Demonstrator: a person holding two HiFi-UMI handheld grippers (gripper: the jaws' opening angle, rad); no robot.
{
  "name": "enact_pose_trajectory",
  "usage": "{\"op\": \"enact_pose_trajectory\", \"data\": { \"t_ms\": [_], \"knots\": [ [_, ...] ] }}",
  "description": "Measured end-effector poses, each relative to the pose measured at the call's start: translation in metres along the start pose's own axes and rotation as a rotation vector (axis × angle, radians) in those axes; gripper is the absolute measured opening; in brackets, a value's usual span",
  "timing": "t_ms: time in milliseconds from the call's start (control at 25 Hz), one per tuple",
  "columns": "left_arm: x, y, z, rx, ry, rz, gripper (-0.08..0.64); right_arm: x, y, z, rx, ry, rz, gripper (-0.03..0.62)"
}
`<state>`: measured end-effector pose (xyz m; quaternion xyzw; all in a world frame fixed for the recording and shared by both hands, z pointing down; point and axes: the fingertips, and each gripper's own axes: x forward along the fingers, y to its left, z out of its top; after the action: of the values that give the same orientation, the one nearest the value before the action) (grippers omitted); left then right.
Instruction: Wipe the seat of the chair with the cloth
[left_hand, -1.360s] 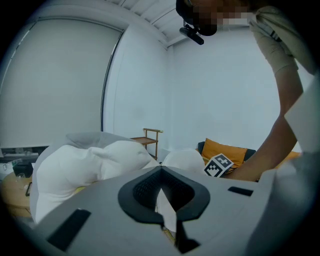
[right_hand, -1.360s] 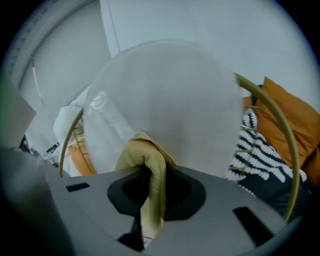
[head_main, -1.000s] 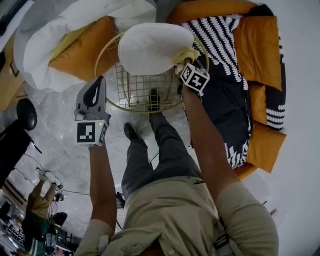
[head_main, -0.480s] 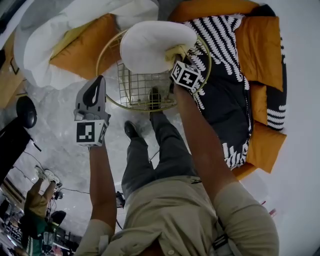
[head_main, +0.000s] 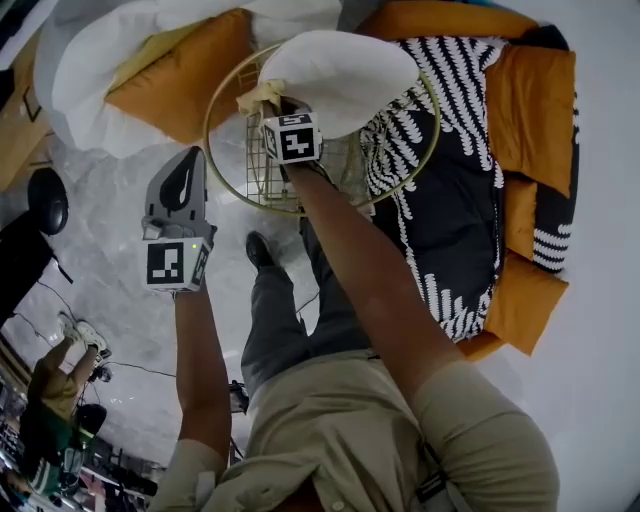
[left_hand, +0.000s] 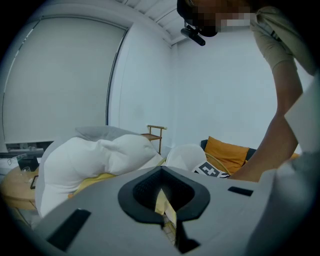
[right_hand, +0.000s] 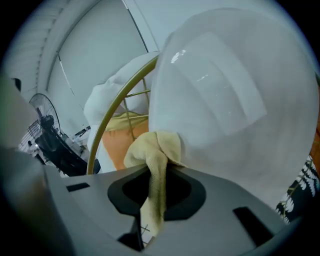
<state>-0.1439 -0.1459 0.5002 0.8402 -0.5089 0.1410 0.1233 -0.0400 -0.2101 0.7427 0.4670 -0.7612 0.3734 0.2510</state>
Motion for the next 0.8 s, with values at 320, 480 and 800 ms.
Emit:
{"op": "enact_pose_trajectory", "data": {
  "t_ms": [320, 480, 800],
  "knots": [
    [-0.003, 0.002, -0.006, -0.009, 0.009, 0.007, 0.014, -0.009, -0.027, -0.003, -0.003, -0.005, -0.078, 0.052],
    [0.005, -0.007, -0.005, 0.003, 0.007, -0.014, 0.014, -0.027, -0.082, -0.013, 0.091, -0.017, -0.16, 0.052],
    [0.022, -0.021, -0.006, 0.012, 0.013, -0.052, 0.014, -0.109, -0.237, -0.059, 0.273, -0.037, -0.481, 0.052]
  ]
}}
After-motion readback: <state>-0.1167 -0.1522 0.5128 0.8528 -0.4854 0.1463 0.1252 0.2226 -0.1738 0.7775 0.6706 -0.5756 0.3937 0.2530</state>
